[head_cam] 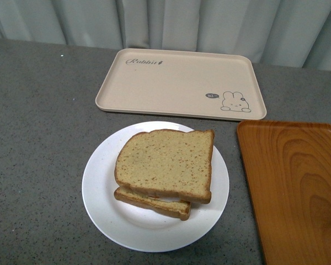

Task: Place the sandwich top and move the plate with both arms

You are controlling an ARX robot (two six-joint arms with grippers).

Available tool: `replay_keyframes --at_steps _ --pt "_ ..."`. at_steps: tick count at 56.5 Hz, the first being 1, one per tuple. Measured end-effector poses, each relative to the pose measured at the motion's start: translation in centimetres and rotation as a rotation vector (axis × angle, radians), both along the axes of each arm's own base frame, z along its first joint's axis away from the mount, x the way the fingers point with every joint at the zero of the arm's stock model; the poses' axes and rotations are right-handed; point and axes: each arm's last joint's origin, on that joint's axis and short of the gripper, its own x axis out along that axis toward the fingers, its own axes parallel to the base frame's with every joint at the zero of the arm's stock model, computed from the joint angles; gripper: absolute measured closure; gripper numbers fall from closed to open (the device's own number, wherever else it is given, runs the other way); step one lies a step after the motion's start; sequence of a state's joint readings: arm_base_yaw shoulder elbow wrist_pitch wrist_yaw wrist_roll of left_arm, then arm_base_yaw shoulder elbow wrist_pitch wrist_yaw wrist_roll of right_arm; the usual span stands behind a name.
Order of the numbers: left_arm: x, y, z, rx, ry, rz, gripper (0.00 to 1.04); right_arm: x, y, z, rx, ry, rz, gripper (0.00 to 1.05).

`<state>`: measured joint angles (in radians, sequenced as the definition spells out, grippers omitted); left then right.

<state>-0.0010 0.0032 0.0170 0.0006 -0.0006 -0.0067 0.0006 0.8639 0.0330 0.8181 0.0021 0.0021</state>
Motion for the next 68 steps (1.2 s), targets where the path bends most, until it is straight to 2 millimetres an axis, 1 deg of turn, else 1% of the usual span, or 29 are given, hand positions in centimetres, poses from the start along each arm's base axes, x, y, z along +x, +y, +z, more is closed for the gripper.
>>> replay_keyframes --at_steps 12,32,68 --pt "0.0 0.0 0.0 0.000 0.000 0.000 0.06 -1.4 0.0 0.0 0.000 0.000 0.000 1.04" --pt "0.0 0.0 0.0 0.000 0.000 0.000 0.06 -3.0 0.0 0.5 0.000 -0.018 0.000 1.04" --pt "0.0 0.0 0.0 0.000 0.000 0.000 0.06 -4.5 0.0 0.6 0.000 -0.023 0.001 1.04"
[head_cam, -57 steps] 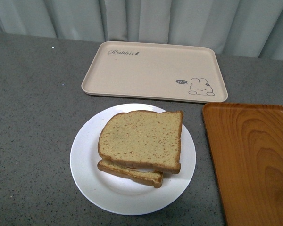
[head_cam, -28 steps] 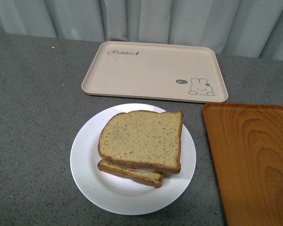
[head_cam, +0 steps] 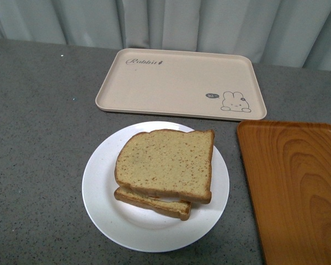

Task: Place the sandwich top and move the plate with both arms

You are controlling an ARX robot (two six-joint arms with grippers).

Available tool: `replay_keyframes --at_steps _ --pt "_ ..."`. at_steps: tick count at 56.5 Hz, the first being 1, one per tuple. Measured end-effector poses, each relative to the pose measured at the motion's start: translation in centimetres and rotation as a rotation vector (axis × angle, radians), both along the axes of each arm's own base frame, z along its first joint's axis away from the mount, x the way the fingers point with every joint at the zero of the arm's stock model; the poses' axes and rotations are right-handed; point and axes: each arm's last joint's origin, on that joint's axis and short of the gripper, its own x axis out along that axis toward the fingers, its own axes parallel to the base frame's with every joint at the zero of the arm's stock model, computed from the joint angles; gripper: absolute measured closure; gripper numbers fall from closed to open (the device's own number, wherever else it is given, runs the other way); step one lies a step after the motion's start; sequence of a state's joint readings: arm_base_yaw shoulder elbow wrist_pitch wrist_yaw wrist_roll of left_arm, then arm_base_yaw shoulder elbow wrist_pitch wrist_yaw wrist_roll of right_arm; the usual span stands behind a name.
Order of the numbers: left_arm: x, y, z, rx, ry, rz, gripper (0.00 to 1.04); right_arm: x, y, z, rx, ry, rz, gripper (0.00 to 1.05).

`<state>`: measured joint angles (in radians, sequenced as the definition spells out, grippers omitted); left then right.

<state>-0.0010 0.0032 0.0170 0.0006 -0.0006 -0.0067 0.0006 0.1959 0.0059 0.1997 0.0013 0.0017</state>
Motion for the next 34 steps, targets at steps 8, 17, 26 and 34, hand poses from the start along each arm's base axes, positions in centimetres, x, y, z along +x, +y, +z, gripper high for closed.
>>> replay_keyframes --at_steps 8,17,26,34 --pt "0.0 0.0 0.0 0.000 0.000 0.000 0.06 -0.4 0.0 -0.1 0.000 0.010 0.000 1.04" --pt "0.0 0.0 0.0 0.000 0.000 0.000 0.06 -1.2 0.0 -0.3 -0.001 0.006 0.002 1.04" --pt "0.1 0.1 -0.3 -0.078 0.169 0.134 0.06 -1.2 0.0 -0.3 -0.002 0.007 0.003 0.89" --pt "1.4 0.7 -1.8 -0.239 0.435 0.290 0.06 -1.2 0.0 -0.3 -0.002 0.006 0.003 0.64"
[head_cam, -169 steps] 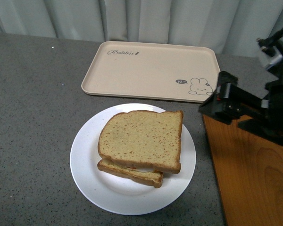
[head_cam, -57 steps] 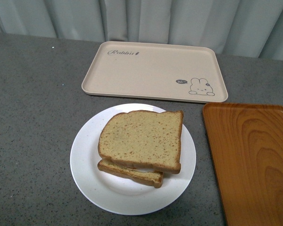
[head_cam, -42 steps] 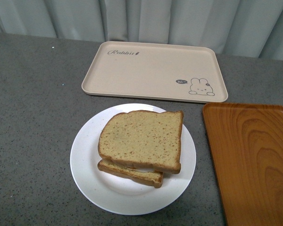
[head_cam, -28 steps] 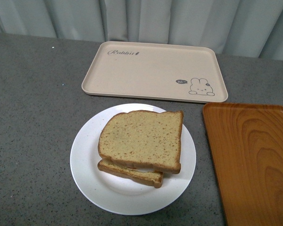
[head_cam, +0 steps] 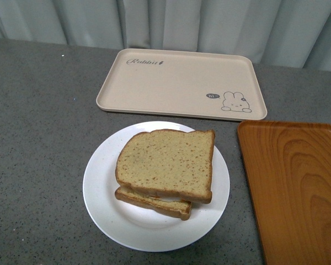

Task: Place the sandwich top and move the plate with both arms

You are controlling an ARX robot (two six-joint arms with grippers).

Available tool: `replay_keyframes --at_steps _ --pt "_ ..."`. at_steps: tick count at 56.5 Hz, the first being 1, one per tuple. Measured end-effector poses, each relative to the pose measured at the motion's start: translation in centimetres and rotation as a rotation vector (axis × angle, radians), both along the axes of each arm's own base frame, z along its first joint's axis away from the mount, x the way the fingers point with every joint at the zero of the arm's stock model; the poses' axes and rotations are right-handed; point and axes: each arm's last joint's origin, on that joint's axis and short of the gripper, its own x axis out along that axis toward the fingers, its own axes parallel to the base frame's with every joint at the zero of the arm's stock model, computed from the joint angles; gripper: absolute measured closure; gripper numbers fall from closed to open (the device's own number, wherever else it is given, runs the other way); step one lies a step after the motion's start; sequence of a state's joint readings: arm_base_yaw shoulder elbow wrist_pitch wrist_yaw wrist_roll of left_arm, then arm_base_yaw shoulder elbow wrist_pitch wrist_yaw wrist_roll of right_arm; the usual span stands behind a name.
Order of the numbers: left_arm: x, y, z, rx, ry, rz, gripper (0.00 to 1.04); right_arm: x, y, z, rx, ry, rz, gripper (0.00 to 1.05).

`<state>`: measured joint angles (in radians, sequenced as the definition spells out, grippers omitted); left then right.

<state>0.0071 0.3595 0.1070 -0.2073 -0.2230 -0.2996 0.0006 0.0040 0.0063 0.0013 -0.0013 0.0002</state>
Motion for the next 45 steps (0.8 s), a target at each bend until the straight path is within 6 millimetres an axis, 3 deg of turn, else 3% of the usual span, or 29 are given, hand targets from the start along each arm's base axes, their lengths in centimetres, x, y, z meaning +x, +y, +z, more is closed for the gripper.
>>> replay_keyframes --at_steps 10,17,30,45 --pt "3.7 0.6 0.0 -0.226 0.017 -0.008 0.06 0.0 0.0 0.0 0.000 0.000 0.000 0.30" --pt "6.4 0.6 -1.9 -0.301 0.087 -0.016 0.06 0.0 0.0 0.0 0.000 0.000 0.000 0.08" --pt "10.0 0.2 -5.0 -0.415 0.188 -0.021 0.06 0.0 0.0 0.0 0.000 0.000 0.000 0.09" --pt "12.7 -0.4 -7.7 -0.525 0.253 -0.017 0.06 0.0 0.0 0.0 0.000 0.000 0.000 0.09"
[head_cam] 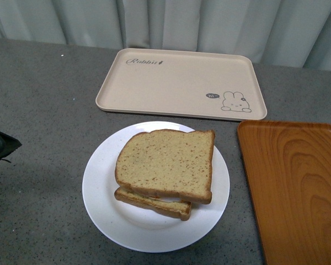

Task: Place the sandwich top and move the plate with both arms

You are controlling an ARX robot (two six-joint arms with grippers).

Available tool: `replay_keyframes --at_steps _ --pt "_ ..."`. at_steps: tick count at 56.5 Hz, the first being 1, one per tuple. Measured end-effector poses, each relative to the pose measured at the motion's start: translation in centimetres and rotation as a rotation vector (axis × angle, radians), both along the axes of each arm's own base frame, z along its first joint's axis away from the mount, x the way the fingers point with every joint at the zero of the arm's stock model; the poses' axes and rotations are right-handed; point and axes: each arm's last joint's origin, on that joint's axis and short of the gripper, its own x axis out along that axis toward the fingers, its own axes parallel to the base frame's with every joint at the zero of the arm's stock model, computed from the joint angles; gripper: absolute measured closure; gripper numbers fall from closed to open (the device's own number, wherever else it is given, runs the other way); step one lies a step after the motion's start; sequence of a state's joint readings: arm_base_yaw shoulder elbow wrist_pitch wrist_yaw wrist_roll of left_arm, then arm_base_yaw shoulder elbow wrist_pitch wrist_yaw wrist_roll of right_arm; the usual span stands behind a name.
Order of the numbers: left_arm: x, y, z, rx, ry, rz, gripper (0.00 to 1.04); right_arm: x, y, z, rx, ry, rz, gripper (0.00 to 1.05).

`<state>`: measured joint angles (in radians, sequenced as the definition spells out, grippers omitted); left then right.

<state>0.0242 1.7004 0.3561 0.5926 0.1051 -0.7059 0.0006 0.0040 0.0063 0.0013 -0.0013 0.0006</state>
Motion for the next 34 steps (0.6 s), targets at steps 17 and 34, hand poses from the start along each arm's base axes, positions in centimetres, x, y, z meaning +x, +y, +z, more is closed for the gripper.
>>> replay_keyframes --at_steps 17,34 --pt "2.8 -1.7 -1.4 -0.097 -0.010 -0.038 0.06 0.0 0.0 0.0 0.000 0.000 0.000 0.09" --pt "3.6 -3.4 -2.6 -0.202 0.020 -0.072 0.06 0.0 0.0 0.0 0.000 0.000 0.000 0.09"
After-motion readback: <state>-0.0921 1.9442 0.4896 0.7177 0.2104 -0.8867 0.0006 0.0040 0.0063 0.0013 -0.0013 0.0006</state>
